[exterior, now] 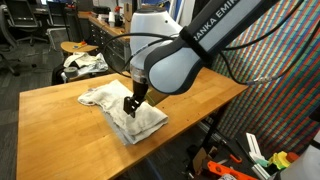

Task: Fold the cloth

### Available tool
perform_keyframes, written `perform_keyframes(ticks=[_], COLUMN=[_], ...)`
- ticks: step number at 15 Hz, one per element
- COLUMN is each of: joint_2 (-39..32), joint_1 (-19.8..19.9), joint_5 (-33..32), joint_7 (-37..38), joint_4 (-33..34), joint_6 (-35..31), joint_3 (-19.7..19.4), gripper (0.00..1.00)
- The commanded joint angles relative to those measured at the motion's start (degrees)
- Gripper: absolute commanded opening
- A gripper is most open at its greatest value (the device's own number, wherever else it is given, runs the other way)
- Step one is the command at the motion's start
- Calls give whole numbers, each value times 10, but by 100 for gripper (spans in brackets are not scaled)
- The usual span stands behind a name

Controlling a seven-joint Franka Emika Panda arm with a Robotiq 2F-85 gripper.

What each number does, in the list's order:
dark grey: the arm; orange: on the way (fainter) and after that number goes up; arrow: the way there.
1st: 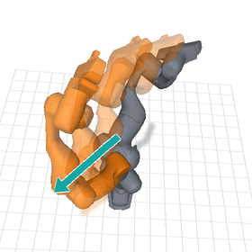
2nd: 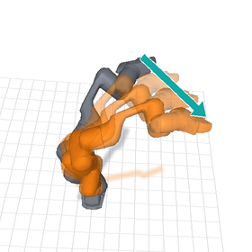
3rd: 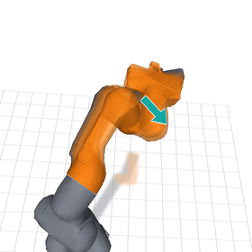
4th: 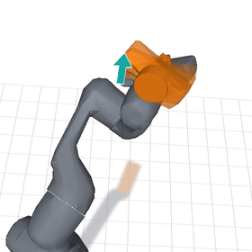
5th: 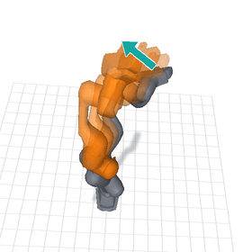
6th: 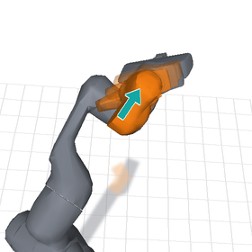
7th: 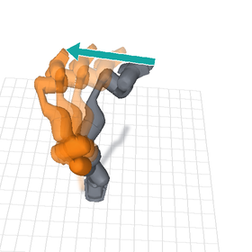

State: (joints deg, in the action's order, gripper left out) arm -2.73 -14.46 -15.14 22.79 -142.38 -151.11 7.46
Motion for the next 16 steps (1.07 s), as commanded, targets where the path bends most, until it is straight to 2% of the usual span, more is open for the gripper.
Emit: perform_keyframes(ticks=[1,8,12,16], joint_2=[-13,-58,-81,-104], joint_1=[15,19,13,-2], joint_5=[17,64,19,-57], joint_7=[-36,-83,-21,45], joint_4=[8,19,16,20], joint_6=[19,22,-42,-89], joint_3=[8,5,-22,-72], gripper=[100,100,100,100])
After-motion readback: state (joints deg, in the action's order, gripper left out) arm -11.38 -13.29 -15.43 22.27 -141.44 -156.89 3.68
